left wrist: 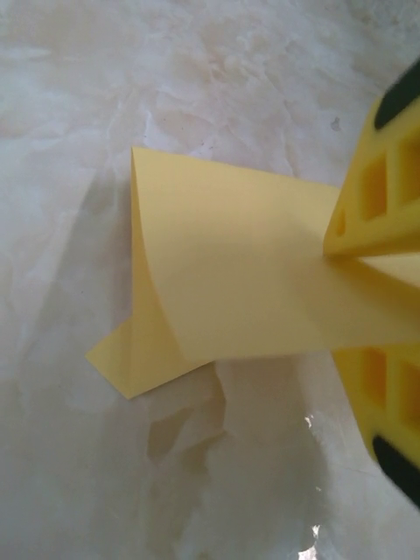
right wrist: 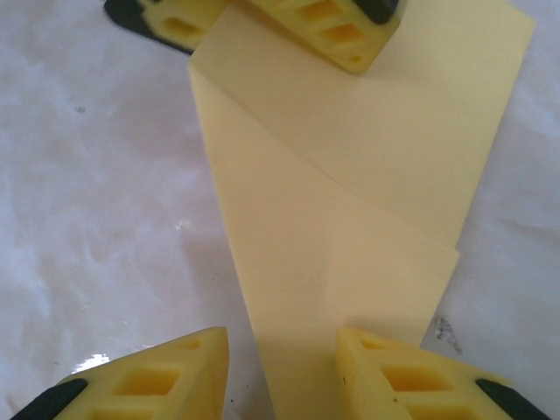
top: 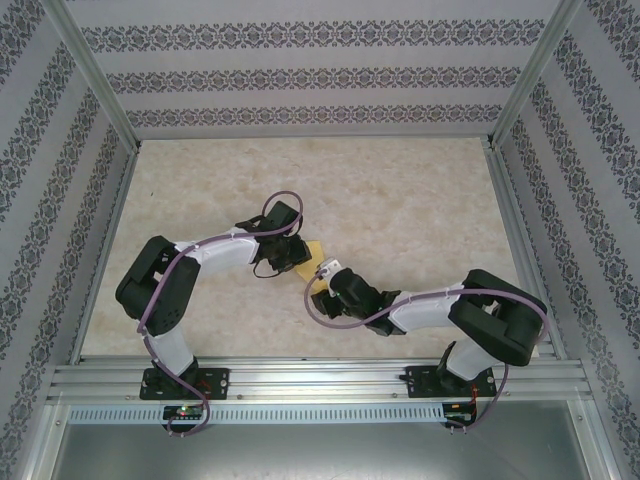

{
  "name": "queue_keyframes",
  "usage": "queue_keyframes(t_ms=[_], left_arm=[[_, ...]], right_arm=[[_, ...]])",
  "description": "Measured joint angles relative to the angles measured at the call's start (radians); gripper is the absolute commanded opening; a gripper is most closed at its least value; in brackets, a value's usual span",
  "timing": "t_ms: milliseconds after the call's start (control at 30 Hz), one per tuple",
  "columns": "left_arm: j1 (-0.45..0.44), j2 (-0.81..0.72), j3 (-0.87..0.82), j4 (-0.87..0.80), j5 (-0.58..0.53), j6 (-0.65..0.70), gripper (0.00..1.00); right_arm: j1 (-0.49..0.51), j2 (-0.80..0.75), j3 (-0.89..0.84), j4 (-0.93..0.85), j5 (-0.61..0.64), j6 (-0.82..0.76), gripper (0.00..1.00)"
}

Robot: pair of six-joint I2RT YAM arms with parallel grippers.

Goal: Fold a paper plane with a square sheet of paper (pick it up from the middle)

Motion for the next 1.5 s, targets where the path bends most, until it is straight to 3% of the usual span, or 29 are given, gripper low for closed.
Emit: queue_keyframes(t_ms=[333,900,967,1100,1267,1333,1400,1500], left_arm=[[0.000,0.002,0.020,-0.012,0.003,0.004,0.09],[0.000,0.010,0.024,-0.028,0.003,0.008,0.10],[0.000,0.010,0.024,-0.028,0.003,0.008,0.13],[0.000,0.010,0.024,-0.033,0.003,0.011,0.25],[0.002,-0.003,0.025,-0.062,-0.010,0.020,0.54],[0.007,-0.031,0.025,-0.082,-0.030,0.026,0.58],[0.015,-0.076,0.024,-0.102,-0.055,0.029,0.69],[0.029,-0.170,0.008,-0.117,-0.095,0.034,0.75]], right_arm=[[0.111,0.054,0.045,-0.037,0.278,-0.229,0.37],[0.115,0.126,0.064,-0.014,0.407,-0.316,0.07],[0.115,0.128,0.069,-0.014,0.407,-0.314,0.01],[0.115,0.142,0.081,-0.011,0.404,-0.296,0.00],[0.115,0.146,0.089,-0.010,0.375,-0.241,0.00],[0.114,0.146,0.093,-0.010,0.343,-0.206,0.00],[0.107,0.145,0.093,-0.010,0.299,-0.168,0.00],[0.079,0.142,0.093,0.000,0.218,-0.102,0.00]])
